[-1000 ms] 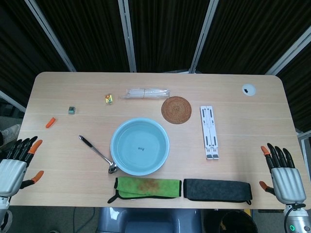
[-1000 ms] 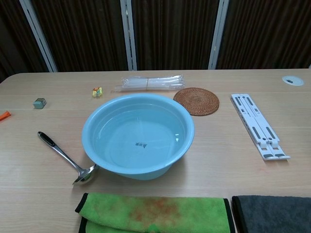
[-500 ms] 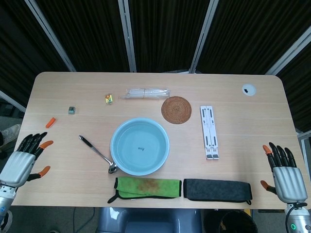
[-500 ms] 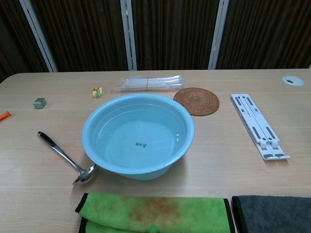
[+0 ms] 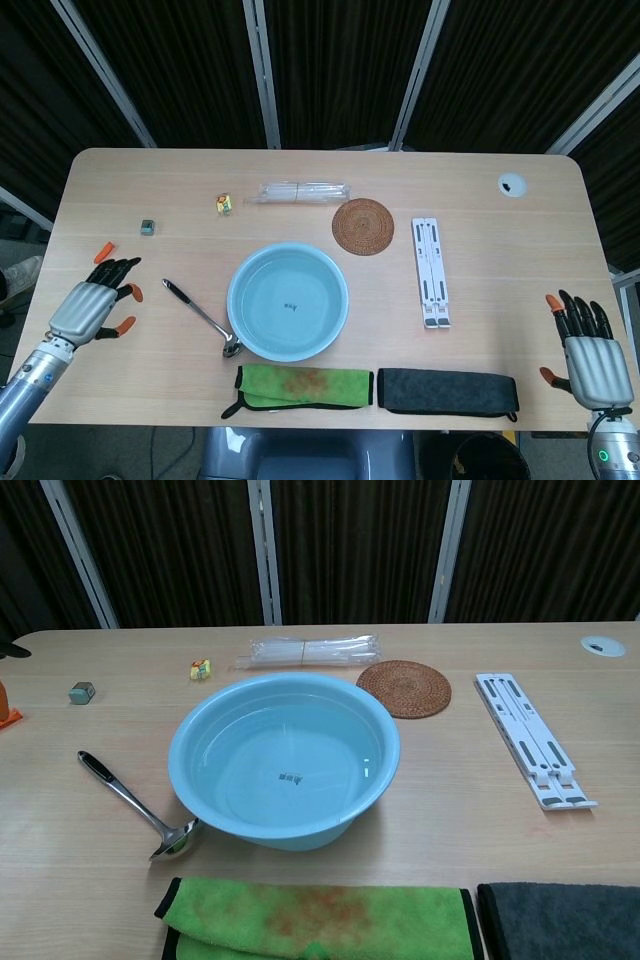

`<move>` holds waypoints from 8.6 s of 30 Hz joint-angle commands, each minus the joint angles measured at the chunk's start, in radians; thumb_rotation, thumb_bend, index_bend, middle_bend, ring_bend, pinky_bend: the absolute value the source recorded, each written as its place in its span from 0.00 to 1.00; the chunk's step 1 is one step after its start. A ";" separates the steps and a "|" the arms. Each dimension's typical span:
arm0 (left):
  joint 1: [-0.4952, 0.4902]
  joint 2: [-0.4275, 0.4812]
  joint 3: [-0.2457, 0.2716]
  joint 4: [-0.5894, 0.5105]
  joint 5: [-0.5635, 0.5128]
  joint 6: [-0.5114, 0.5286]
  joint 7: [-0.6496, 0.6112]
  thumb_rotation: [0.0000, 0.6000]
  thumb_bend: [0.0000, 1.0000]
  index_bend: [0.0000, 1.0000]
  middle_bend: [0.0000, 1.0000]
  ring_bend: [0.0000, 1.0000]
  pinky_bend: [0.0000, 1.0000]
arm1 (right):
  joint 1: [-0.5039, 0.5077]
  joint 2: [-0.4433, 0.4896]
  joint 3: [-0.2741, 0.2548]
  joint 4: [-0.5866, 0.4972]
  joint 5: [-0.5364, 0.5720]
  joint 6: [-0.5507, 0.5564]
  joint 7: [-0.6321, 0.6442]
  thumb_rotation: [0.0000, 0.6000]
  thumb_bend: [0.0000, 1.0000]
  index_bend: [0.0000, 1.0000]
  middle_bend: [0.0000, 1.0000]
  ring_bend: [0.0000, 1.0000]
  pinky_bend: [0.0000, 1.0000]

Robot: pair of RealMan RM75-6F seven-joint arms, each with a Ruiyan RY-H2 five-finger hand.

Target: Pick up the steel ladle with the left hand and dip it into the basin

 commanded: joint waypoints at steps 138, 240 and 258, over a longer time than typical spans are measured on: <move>-0.078 -0.160 0.201 0.161 0.175 0.199 0.078 1.00 0.44 0.57 0.00 0.00 0.00 | -0.002 0.033 0.014 0.010 0.054 0.004 0.048 1.00 0.00 0.00 0.00 0.00 0.00; -0.371 -0.433 -0.133 0.203 -0.211 -0.139 0.178 1.00 0.43 0.60 0.00 0.00 0.00 | -0.002 0.118 0.012 0.025 0.031 -0.033 0.270 1.00 0.00 0.00 0.00 0.00 0.00; -0.374 -0.391 -0.110 0.114 -0.233 -0.176 0.224 1.00 0.43 0.60 0.00 0.00 0.00 | -0.005 0.121 0.015 0.025 0.028 -0.023 0.278 1.00 0.00 0.00 0.00 0.00 0.00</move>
